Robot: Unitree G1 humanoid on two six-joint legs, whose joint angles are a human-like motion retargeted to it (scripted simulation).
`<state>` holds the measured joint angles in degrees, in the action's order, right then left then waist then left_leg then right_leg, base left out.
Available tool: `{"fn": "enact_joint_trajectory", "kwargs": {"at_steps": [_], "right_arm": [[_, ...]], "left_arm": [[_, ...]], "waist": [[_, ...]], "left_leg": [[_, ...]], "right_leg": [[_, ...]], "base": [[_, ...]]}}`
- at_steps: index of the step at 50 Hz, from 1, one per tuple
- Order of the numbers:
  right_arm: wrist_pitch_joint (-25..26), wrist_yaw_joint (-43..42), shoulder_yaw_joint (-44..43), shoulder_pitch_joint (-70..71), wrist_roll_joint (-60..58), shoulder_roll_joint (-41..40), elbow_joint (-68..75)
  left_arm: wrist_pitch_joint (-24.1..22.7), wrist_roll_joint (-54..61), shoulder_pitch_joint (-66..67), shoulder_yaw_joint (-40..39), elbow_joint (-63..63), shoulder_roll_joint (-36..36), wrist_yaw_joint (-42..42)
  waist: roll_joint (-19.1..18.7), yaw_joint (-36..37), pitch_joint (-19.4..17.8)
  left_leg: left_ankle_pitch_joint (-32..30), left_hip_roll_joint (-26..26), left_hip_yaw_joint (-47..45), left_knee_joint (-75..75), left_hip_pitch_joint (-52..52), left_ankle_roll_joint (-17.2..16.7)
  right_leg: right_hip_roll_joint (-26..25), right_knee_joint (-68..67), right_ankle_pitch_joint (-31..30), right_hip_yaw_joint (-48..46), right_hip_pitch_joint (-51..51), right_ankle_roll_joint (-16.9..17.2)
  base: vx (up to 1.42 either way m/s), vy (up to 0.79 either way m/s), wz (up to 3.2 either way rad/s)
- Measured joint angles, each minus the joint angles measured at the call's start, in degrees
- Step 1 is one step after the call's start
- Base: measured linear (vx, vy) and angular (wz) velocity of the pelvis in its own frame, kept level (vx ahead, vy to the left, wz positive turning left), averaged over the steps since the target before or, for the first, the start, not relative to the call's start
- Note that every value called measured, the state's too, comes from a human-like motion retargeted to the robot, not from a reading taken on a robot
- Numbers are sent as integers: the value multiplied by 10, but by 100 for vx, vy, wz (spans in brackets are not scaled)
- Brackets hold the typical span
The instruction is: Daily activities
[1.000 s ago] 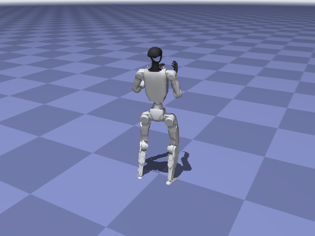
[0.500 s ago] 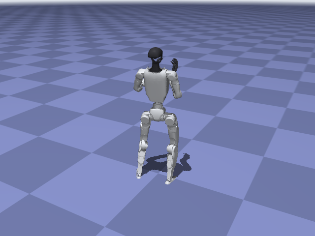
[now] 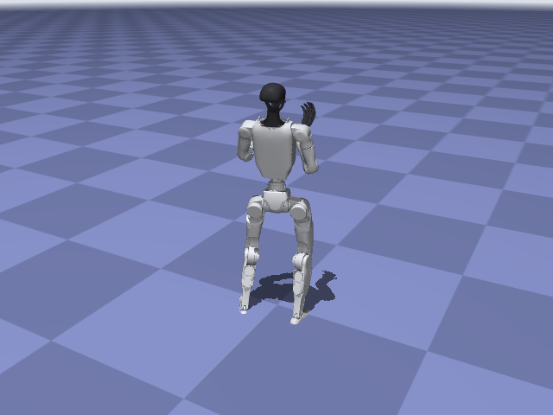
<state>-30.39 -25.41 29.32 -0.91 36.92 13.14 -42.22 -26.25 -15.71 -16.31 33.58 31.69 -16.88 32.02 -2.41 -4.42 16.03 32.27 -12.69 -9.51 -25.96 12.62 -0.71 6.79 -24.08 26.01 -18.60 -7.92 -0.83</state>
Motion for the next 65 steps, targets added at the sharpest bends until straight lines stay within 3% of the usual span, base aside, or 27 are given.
{"fn": "enact_joint_trajectory", "kwargs": {"at_steps": [33, 65], "right_arm": [[-1, 99, 8, -46, 65, 15, -26], [16, 125, -30, -73, -65, 57, -10]], "left_arm": [[-54, 222, -9, 47, 35, 35, -118], [-43, 209, -54, 57, 30, -26, -197]], "waist": [[21, 27, -9], [23, 30, 2]], "left_leg": [[-58, 25, 37, 89, 6, -9], [-151, 43, 71, 236, -18, -39]], "right_leg": [[8, 27, -27, -31, -8, -2], [19, 22, -37, -85, -14, -13]], "base": [[0, 0, 2], [-2, 0, 20]]}}
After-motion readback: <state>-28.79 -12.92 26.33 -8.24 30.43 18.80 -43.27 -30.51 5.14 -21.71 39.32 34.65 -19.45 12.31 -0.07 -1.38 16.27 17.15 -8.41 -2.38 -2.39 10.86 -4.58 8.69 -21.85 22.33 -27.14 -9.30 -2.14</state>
